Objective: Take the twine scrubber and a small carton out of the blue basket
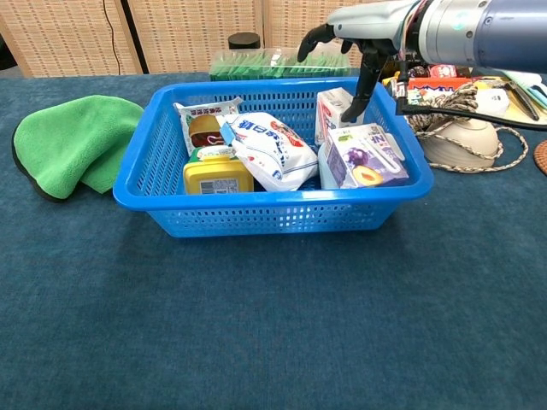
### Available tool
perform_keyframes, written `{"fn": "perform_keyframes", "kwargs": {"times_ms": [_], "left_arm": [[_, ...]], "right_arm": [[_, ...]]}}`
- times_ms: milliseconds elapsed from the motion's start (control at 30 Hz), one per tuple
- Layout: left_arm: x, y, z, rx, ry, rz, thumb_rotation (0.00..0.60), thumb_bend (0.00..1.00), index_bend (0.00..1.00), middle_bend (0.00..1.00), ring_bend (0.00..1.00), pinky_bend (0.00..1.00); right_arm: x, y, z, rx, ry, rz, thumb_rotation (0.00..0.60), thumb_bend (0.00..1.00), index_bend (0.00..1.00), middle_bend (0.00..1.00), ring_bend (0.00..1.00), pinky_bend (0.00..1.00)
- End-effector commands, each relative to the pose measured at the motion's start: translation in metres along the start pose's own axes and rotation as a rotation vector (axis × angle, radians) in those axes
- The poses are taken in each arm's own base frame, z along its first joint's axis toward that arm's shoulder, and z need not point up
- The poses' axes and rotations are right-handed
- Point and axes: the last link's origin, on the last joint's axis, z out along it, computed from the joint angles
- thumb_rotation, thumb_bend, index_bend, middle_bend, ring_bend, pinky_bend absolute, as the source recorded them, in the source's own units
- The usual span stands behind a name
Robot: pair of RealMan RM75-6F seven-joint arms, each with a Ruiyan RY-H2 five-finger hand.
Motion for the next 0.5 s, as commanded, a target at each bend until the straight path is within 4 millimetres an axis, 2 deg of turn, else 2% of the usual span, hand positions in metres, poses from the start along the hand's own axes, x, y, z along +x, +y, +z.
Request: {"fn": "perform_keyframes", "kwargs": {"times_ms": [33, 267, 500], "left_arm": [[0.0, 0.0, 0.0, -0.002, -0.001, 0.0, 0.6, 0.0, 0.0, 0.0, 0.0, 0.0], [0.001, -0.001, -0.001, 0.002, 0.004, -0.005, 0.6, 0.0, 0.0, 0.0, 0.0, 0.0], [0.001, -0.002, -0.001, 0.002, 0.006, -0.006, 0.6, 0.0, 0.0, 0.0, 0.0, 0.0]], "right_arm": [[-0.004, 0.003, 0.001, -0.007, -0.007, -0.01, 0.6, 0.0, 0.18, 0.13, 0.1, 0.17], [-0.013, 0.004, 0.003, -0.009, -0.016, -0.029, 0.6, 0.0, 0.24, 0.21, 0.19, 0.24], [-0.02, 0.003, 0.002, 0.001, -0.003, -0.042, 0.6, 0.0, 0.28, 0.25, 0.24, 0.29]]}}
